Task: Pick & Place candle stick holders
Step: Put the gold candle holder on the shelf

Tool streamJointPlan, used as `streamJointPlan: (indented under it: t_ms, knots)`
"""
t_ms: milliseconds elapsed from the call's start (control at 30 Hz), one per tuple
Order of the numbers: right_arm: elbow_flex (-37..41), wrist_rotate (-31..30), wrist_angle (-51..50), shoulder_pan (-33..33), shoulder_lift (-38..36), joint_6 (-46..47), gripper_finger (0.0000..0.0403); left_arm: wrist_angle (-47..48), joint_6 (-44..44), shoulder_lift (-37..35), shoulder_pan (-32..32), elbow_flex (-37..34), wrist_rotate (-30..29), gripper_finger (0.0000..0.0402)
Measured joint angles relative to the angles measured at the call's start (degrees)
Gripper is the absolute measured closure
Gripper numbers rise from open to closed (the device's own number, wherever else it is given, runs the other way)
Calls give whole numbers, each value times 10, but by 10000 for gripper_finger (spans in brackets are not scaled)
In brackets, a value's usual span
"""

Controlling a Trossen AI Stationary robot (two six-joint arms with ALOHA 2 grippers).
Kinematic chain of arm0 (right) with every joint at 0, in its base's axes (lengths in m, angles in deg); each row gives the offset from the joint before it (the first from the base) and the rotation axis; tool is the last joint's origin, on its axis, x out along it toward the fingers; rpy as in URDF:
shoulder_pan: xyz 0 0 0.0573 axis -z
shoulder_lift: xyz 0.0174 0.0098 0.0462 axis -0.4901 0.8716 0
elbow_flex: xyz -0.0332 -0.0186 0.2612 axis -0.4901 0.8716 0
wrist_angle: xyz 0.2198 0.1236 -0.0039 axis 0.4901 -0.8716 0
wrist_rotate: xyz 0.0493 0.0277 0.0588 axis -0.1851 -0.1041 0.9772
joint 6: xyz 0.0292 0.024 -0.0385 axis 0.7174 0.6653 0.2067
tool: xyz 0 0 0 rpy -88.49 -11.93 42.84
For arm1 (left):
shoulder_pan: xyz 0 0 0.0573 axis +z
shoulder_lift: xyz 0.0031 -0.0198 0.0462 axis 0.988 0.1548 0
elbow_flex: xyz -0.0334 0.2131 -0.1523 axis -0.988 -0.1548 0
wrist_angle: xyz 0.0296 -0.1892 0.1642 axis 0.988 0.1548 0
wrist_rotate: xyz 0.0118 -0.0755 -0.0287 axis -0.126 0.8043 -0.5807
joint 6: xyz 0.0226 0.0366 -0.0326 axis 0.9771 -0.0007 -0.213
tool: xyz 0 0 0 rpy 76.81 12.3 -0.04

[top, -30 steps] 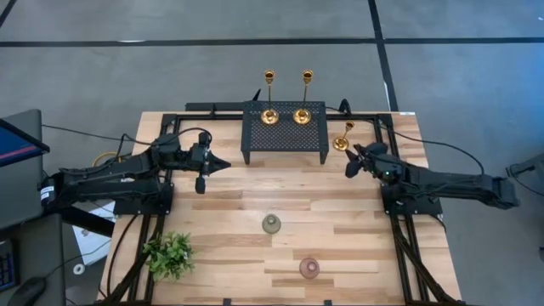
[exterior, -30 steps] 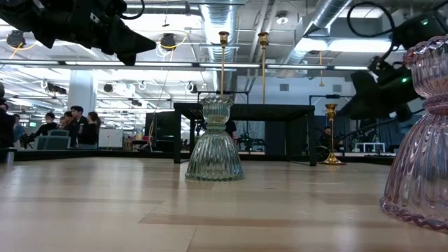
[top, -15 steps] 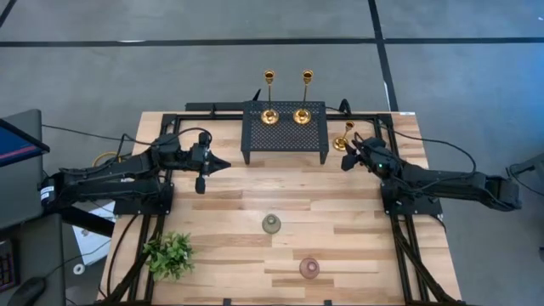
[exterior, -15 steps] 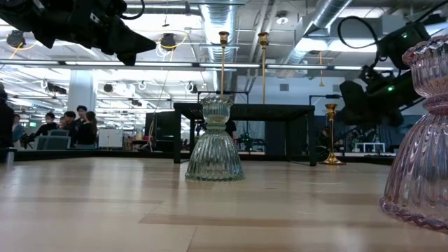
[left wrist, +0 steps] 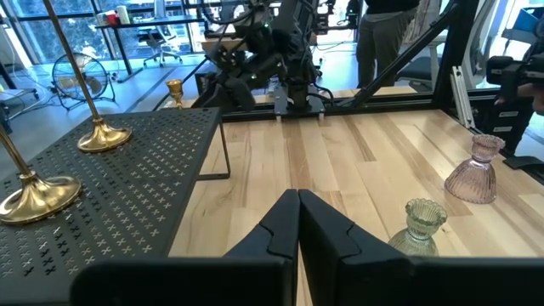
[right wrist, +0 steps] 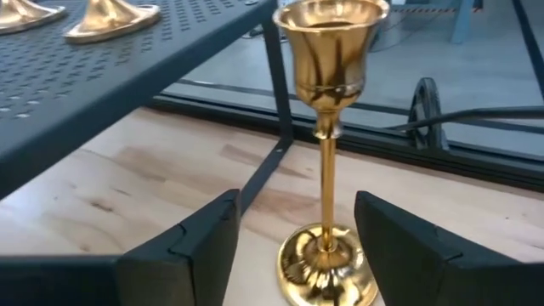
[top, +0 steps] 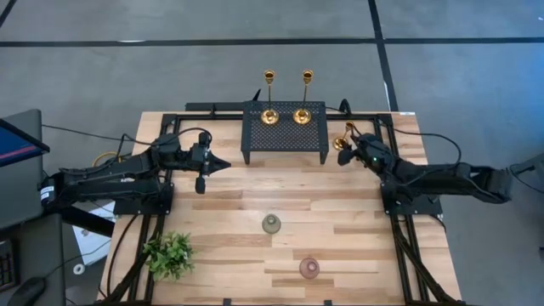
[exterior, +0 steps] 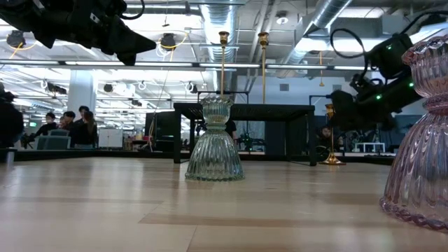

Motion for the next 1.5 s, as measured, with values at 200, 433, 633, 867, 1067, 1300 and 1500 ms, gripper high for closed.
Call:
streamJointPlan:
  t_ms: [200, 433, 633, 867, 1067, 1300, 1500]
  knots:
    - [0, 1, 77, 20, 54, 0, 181, 0, 0, 0, 0, 0, 0, 394]
    - [-2, 28, 172, 34, 111, -24, 200, 0, 0, 0, 0, 0, 0, 394]
    - [-25, 28, 177, 38, 154, -41, 223, 0, 0, 0, 0, 0, 0, 394]
    - [-41, 27, 177, 38, 181, -43, 306, 0, 0, 0, 0, 0, 0, 394]
    - [-41, 13, 163, 38, 169, -52, 391, 0, 0, 0, 0, 0, 0, 394]
    - [-40, 12, 134, 37, 107, -80, 396, 0, 0, 0, 0, 0, 0, 394]
    - [-42, -22, 44, 37, 7, -107, 398, 0, 0, 0, 0, 0, 0, 394]
